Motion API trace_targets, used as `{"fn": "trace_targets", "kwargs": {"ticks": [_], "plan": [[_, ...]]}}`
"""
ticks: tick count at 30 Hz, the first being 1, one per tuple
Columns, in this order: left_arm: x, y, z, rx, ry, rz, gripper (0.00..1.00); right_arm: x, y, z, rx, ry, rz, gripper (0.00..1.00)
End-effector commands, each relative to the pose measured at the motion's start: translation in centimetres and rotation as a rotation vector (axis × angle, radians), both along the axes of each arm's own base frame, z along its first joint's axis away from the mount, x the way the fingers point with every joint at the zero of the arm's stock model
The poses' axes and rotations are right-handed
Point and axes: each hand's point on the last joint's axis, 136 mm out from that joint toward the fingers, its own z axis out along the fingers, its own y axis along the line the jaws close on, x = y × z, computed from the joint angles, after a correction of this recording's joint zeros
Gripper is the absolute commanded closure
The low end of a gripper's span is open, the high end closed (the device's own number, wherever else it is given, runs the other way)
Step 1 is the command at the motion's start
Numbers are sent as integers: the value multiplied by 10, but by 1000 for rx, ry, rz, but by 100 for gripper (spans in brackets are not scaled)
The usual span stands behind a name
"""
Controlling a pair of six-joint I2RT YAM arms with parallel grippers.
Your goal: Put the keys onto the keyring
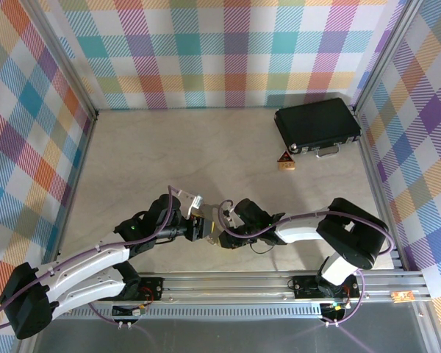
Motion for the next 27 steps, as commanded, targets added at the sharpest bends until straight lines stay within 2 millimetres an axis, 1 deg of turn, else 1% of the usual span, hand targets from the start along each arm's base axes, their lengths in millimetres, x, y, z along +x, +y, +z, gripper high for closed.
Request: {"fn": "trace_targets", "kwargs": {"ticks": [1, 7, 9, 14, 17, 21, 25, 27], "plan": [[2, -1, 2, -22, -1, 6, 55, -10, -4, -9, -40, 24, 32, 86], [4, -2, 2, -21, 4, 5, 55, -11, -4, -5, -34, 11, 49, 97], [4, -3, 2, -21, 5, 1, 55, -11, -4, 0, -20, -8, 64, 99], [4, -5, 9, -31, -6, -10, 55, -10, -9, 19, 2, -102, 97, 100], [4, -7, 15, -40, -16, -22, 55, -7, -14, 39, 30, -200, 116, 100], [1, -11, 25, -73, -33, -50, 56, -6, -22, 69, 94, -342, 134, 100], [-7, -18, 45, -148, -76, -106, 57, -9, -30, 99, 167, -464, 155, 100], [-13, -23, 60, -201, -108, -147, 57, -13, -33, 118, 225, -526, 168, 100]]}}
